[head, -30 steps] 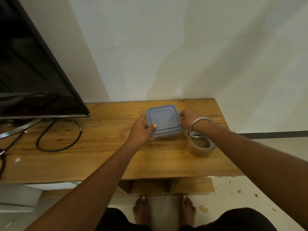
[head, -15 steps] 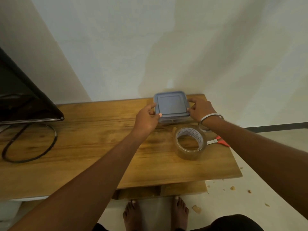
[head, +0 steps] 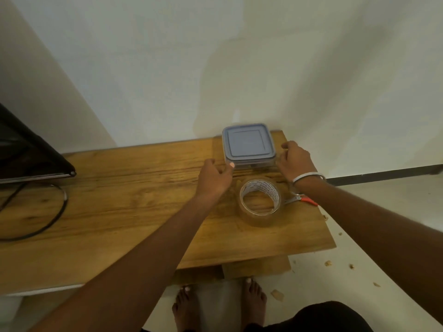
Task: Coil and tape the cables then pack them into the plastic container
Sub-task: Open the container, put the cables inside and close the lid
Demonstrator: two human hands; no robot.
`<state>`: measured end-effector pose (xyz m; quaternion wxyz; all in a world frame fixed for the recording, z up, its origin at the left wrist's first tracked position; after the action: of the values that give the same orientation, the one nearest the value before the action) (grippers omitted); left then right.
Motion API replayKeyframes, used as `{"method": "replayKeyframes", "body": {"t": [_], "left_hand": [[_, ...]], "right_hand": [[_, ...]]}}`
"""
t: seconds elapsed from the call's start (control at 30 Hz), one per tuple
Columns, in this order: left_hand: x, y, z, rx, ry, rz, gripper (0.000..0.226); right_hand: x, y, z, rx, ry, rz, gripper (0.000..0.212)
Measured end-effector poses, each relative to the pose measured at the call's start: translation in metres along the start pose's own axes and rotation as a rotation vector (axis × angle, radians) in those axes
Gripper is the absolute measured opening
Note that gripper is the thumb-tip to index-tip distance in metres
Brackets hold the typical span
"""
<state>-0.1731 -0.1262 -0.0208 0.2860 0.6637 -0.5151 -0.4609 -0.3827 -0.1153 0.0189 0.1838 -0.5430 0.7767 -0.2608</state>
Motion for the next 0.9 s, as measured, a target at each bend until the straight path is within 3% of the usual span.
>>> {"method": "replayKeyframes", "body": {"t": [0.13,0.3,0.4,0.63,0.9], "left_hand": [[-0.026,-0.012,0.005,0.057,-0.059,0.000,0.053],[-0.052,-0.009,0.012,0.092,-0.191,0.054,0.055],[-0.057,-0.005,0.015,0.099,-0.213,0.042,0.044],[-0.047,-0.003,-0.015,0.086,-0.024,-0.042,0.040],[-0.037,-0.016,-0.072,0.065,0.106,-0.073,0.030]], "right_hand": [[-0.023,0.016,0.007,-0.189,-0.128,-0.047,0.029],[-0.047,0.034,0.007,-0.454,-0.292,-0.105,0.033],[-0.057,0.036,0.007,-0.419,-0.296,-0.124,0.027],[-0.081,0.014,0.033,-0.192,-0.252,-0.194,0.010],[-0.100,-0.039,0.081,-0.060,-0.225,-0.206,0.012]]}}
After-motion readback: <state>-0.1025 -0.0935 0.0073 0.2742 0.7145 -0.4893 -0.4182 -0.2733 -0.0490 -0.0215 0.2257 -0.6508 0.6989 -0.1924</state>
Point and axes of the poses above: each hand's wrist, its own x-axis towards the middle knuckle, its own z-axis out of the palm, y = z × x, the point moved 6 cm from there along x, towards the middle knuckle, and after that the axes turned 1 degree about x, right-handed, at the moved point
